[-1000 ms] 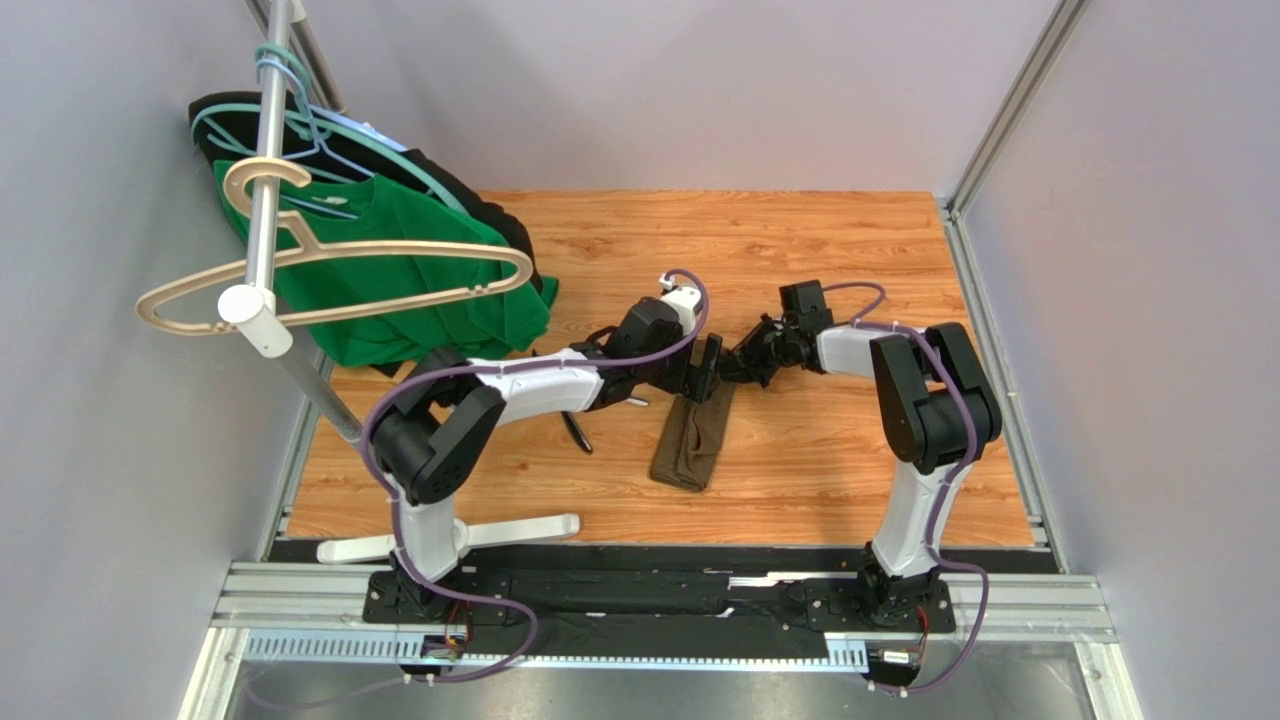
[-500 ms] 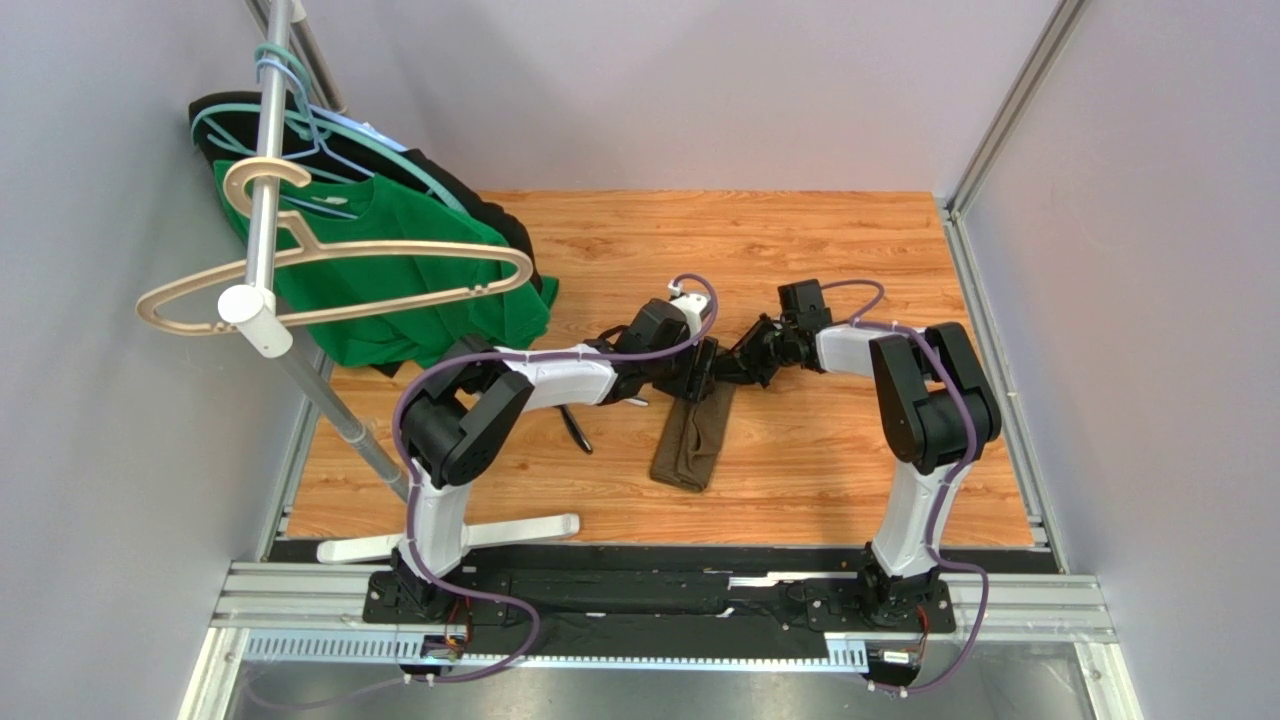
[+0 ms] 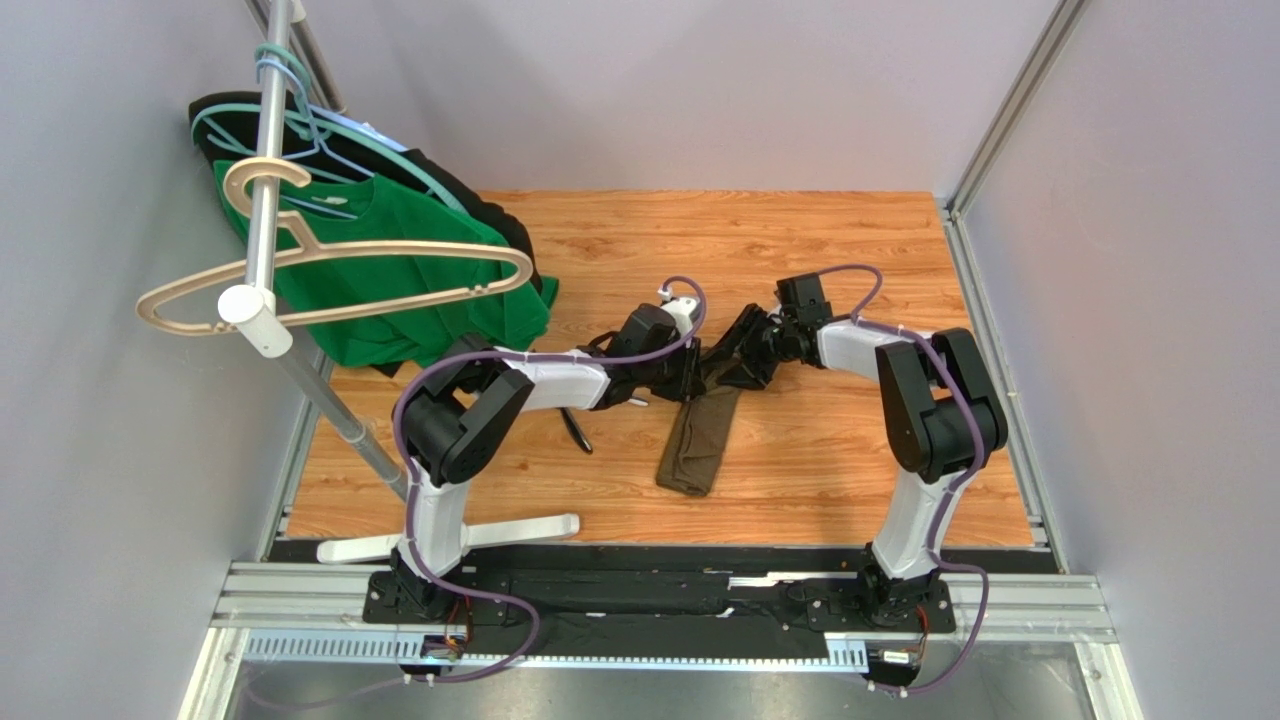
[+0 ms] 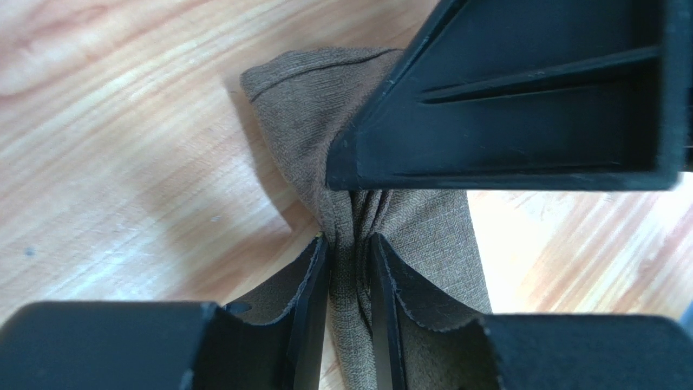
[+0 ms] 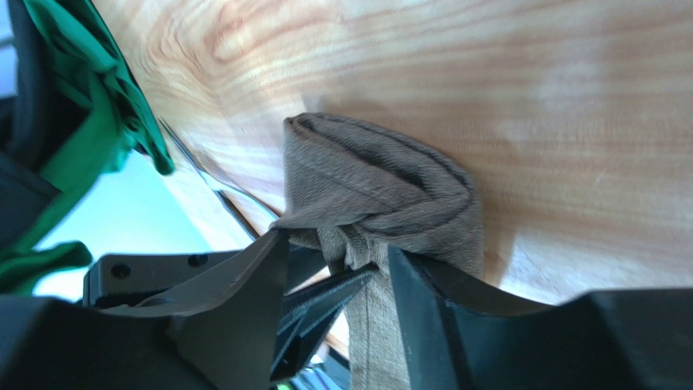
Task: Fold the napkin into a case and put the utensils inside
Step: Grasp the top corner of the smaller rectangle folded napkin from the folded napkin.
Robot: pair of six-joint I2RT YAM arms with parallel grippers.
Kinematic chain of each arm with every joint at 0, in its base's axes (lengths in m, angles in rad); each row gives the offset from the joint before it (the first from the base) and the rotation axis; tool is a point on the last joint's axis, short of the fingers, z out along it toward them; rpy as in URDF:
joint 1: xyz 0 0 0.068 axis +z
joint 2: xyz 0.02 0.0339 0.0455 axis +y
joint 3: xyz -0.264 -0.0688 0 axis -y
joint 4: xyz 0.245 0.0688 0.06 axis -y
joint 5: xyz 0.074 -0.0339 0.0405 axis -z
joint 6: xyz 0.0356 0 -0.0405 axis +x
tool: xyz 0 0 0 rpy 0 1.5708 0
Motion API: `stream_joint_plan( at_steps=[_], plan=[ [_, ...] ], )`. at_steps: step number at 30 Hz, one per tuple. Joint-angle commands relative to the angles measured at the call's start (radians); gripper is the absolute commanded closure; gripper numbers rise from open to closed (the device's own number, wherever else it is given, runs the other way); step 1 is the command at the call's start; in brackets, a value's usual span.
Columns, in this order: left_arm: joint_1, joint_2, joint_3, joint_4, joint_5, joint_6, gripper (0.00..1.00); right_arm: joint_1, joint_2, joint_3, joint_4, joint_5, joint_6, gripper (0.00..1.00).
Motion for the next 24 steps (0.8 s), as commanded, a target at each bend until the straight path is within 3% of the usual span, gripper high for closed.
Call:
stream_joint_plan(
  at_steps=[1, 7, 8, 11, 14, 15, 16, 18, 21, 24],
  plan=[
    [-0.001, -0.025, -0.064, 0.063, 0.038, -0.074, 0.69, -0.005, -0.048, 0.002, -0.103, 0.068, -0.140, 0.43],
    [-0.003, -0.031, -0.077, 0.109, 0.058, -0.103, 0.79, 0.000, -0.036, -0.027, -0.092, 0.031, -0.177, 0.52],
    [-0.003, -0.029, -0.077, 0.110, 0.061, -0.108, 0.82, 0.000, -0.032, -0.036, -0.073, 0.033, -0.175, 0.61],
    [-0.004, -0.020, -0.078, 0.121, 0.075, -0.121, 0.85, 0.012, -0.025, -0.027, -0.046, 0.019, -0.164, 0.67],
    [-0.009, -0.020, -0.089, 0.136, 0.072, -0.140, 0.96, 0.034, -0.020, -0.020, -0.036, 0.010, -0.160, 0.79],
    [-0.010, -0.018, -0.090, 0.141, 0.073, -0.141, 0.97, 0.038, -0.023, -0.023, -0.025, 0.007, -0.157, 0.77],
    [-0.010, -0.015, -0.090, 0.143, 0.075, -0.148, 0.98, 0.047, -0.023, -0.026, -0.004, -0.002, -0.149, 0.67],
    [-0.013, -0.012, -0.090, 0.152, 0.078, -0.157, 1.00, 0.051, -0.022, -0.024, 0.032, -0.013, -0.144, 0.62],
    [-0.016, -0.008, -0.098, 0.173, 0.090, -0.178, 1.00, 0.051, -0.020, -0.018, 0.033, 0.008, -0.137, 0.86],
    [-0.030, -0.009, -0.095, 0.175, 0.085, -0.175, 1.00, 0.049, 0.007, -0.003, 0.055, -0.016, -0.122, 0.96]
  ],
)
